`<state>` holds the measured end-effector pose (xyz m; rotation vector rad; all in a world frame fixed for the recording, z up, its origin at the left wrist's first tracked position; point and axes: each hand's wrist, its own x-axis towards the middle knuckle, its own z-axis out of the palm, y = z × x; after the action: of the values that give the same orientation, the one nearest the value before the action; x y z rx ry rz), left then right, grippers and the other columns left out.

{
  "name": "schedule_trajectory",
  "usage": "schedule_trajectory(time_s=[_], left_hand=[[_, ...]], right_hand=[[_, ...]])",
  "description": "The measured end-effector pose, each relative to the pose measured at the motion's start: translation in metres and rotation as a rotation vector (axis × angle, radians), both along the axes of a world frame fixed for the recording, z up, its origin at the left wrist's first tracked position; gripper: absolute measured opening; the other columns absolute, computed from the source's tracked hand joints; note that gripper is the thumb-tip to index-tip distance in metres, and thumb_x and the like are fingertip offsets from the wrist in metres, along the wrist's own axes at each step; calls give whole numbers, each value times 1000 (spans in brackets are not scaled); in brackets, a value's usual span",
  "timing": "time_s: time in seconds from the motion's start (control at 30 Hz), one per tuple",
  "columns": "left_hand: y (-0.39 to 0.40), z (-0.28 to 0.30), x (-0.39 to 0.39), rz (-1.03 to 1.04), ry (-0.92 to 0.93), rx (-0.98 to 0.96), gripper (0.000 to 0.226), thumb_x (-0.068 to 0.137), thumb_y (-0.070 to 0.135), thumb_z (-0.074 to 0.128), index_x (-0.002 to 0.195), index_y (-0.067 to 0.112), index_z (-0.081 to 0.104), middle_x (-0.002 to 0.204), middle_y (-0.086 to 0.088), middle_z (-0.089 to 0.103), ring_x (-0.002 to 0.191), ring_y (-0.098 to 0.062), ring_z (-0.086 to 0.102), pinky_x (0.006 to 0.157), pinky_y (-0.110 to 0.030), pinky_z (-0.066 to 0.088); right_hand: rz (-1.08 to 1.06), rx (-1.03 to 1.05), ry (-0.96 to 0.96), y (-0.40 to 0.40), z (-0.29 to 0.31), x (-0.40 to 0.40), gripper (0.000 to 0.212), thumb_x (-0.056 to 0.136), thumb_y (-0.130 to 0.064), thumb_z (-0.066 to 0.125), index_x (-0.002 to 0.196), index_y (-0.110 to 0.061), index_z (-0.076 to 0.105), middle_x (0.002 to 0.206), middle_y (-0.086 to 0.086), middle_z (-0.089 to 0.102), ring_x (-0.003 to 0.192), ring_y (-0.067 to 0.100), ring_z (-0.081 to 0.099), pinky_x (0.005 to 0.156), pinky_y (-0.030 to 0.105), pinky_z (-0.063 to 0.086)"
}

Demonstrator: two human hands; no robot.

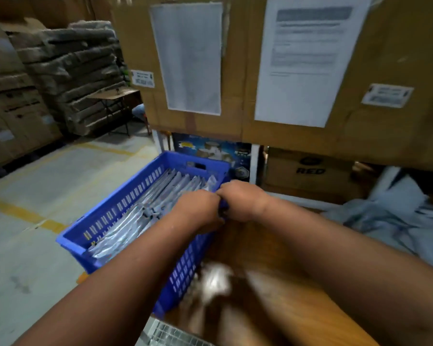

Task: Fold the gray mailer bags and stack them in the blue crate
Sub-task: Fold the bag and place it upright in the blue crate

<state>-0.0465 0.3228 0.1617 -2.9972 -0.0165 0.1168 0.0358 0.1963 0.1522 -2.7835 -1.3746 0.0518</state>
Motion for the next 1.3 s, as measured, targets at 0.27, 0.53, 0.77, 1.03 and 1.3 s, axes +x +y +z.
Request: schedule_trajectory(time_s=[0.27,0.53,0.77,1.03,1.3], left_hand=[[-152,-36,12,-157,142,-152,14,90,42,69,102,35,68,106,5,71,94,-18,68,86,-40,61],[-239,-91,17,-252,204,-186,29,86,50,72,106,30,67,109,5,69,103,-21,66,81,-36,57],[-261,-122,50,-303,276,-161,26,87,46,70,106,31,65,108,3,69,103,-23,68,85,-40,60],[-270,-171,151,-286,230,-213,54,99,42,65,148,26,49,149,-11,51,132,-34,53,102,-46,53],[-275,-223,218,-366,130,-414,74,96,47,64,156,12,38,155,-19,43,139,-41,44,107,-51,47]], right_hand=[[-233,63,93,-187,-44,-25,28,96,-46,70,117,-28,69,117,0,68,108,24,65,89,41,56],[-409,49,202,-303,-99,-40,27,95,-53,70,113,-33,70,117,-4,65,110,22,63,84,38,52],[-605,187,401,-321,-138,-16,43,95,-48,72,134,-30,66,132,2,66,120,26,64,98,38,54],[-918,506,585,-302,-164,64,52,105,-34,60,155,-25,52,161,6,50,147,28,48,120,35,38],[-1163,831,646,-284,-196,121,64,99,-43,65,157,-25,44,158,10,50,144,33,49,119,49,42]])
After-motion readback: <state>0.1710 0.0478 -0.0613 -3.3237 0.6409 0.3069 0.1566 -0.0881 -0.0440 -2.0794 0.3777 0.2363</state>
